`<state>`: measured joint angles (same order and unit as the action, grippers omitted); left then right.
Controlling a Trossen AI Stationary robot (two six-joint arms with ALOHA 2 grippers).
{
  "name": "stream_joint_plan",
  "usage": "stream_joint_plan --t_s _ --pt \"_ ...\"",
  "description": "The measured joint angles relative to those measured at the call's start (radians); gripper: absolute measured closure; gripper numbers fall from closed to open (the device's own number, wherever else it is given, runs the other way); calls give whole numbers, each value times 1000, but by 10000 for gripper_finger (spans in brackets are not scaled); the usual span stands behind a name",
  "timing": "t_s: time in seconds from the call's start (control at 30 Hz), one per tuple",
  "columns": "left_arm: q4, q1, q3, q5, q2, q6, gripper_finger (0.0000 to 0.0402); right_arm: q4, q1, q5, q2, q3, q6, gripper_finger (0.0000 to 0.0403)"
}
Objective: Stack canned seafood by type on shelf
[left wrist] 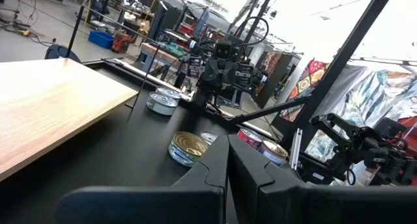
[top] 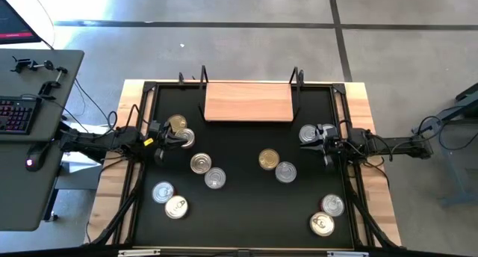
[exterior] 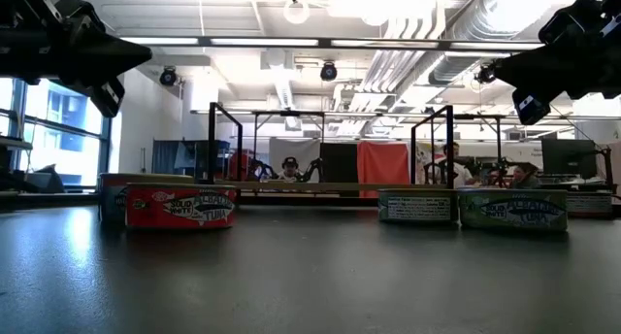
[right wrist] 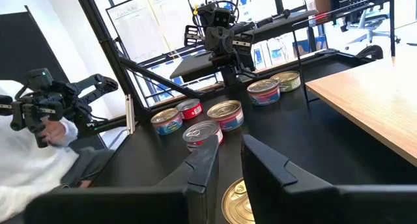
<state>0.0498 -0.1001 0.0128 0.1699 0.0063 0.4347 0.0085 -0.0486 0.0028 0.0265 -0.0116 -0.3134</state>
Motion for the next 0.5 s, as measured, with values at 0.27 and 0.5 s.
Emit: stream_joint_plan --t_s 0.27,0.5 --pt "10 0 0 1 0 0 401 0 0 0 0 0 0 347" --pt "30 1 0 47 5 -20 402 0 0 0 0 0 0 347"
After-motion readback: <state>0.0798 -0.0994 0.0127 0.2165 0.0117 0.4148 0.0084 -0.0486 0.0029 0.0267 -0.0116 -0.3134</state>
